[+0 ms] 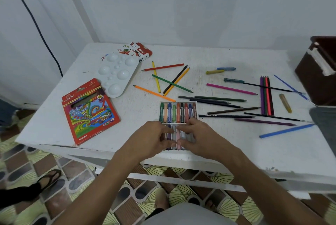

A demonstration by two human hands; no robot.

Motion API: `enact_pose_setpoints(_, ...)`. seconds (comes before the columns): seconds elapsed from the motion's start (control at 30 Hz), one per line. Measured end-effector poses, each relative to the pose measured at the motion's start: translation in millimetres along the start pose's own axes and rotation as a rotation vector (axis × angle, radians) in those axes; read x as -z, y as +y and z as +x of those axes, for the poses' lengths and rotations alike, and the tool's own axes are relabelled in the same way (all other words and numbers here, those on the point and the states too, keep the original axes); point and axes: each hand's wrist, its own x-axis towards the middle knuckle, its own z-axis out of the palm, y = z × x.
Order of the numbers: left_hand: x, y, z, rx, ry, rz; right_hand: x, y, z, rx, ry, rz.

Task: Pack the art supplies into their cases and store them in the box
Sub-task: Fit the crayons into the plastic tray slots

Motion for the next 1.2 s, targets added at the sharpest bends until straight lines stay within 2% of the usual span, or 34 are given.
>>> enact_pose_setpoints(0.2,6,2,-2,0.045,0.017,-0.153,5,5,-3,0.049,-0.03,0.142)
enact_pose_setpoints(0.3,6,0,-1,0.043,0.008,-0.187,3,6,-3,0.018,-0.007,0.156)
enact_pose_setpoints(0.47,6,0,1,0.025,-0.005,-0.175,-3,5,-3,-0.004,0.06,0.162)
enact_pose_setpoints(0.67,4,-6,5,-0.034,-0.053,-0.086,-6,12,-2,-0.006,-0.034,0.0)
enact_pose_setpoints(0.93,6,-10,10,-0.022,-0.088,-0.083,-6,13,1,-0.009,-0.053,0.042)
enact_pose_setpoints(1.1,19,-8,29,0.042,-0.044,-0.104,16,17,-1,0.017,0.047,0.083)
enact_pose_setpoints(1.2,29,3,59,0.05,0.028,-0.129,44,32,2,-0.05,0.154,0.07)
